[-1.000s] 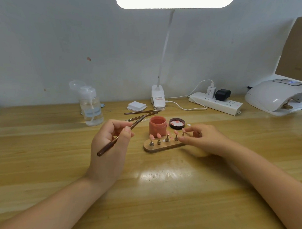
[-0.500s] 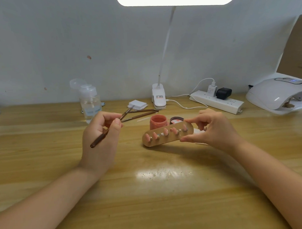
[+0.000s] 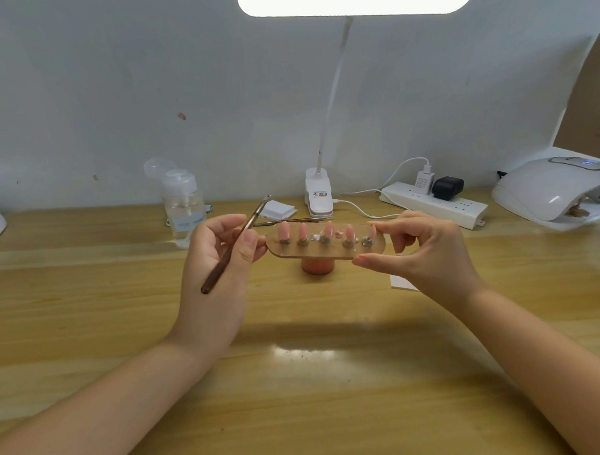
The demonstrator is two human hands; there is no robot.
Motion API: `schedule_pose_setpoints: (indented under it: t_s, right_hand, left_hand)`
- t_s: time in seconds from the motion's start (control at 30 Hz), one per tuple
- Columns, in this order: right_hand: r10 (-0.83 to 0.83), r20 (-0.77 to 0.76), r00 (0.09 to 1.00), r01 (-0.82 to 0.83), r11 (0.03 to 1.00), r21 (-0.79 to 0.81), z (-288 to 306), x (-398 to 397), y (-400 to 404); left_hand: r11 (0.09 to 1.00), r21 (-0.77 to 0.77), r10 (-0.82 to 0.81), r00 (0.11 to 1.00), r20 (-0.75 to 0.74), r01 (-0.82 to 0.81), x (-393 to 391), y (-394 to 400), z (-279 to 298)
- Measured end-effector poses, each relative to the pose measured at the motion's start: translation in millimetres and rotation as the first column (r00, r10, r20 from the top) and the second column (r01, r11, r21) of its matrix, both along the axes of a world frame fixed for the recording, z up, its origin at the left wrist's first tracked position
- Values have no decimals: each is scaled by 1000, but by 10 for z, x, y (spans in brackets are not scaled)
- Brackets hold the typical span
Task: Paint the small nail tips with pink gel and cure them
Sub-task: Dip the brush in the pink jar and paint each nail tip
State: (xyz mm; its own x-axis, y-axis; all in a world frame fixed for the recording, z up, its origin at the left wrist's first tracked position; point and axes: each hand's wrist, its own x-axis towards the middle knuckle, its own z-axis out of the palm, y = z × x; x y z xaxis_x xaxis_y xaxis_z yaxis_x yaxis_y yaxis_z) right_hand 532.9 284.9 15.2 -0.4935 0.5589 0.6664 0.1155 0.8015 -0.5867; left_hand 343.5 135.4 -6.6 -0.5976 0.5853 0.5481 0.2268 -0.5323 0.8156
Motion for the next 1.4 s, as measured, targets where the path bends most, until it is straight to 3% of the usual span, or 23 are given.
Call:
schedule_pose_setpoints:
  t_s: [0.57,0.87,1.1,1.23,1.4]
  right_hand:
    - [11,-21,1000,-11,1000,-4,-7,10,-28]
    - [29,-43,999,-35,989,-146,46,96,71]
    - [56,-18,998,-59,966,-250,151,251,286]
    - [-60,-90,994,32,957,-289,252,551,509]
    - [-234,-16,972,222,938,-265,242,1115,736]
  left_hand:
    - [999,-29,15,1000,-24,-15,25,-18,12]
    - [979,-123,156,986,-63,-163,-50,-23,-57]
    - [978,-129,150,983,-102,-162,-36,-34,-30]
    - [983,-134,109,988,-107,-123,35,-4,56]
    - [983,-180,-41,996,-84,25,367,337,168]
